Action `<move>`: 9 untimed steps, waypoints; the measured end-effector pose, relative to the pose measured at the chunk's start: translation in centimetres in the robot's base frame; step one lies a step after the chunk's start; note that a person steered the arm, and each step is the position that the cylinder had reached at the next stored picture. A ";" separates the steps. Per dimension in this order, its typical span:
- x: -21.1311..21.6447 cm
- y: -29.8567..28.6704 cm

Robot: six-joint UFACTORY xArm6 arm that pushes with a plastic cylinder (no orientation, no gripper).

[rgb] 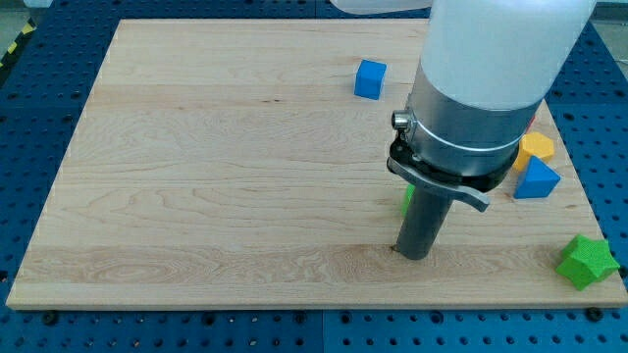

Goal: Place the green circle diagonally to the blue triangle

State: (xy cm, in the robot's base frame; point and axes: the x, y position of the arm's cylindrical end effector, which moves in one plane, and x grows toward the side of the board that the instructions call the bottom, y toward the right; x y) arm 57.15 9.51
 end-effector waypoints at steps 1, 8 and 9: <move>-1.2 0.0; -6.5 2.2; -8.9 2.3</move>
State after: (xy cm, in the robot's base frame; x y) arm 48.26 11.82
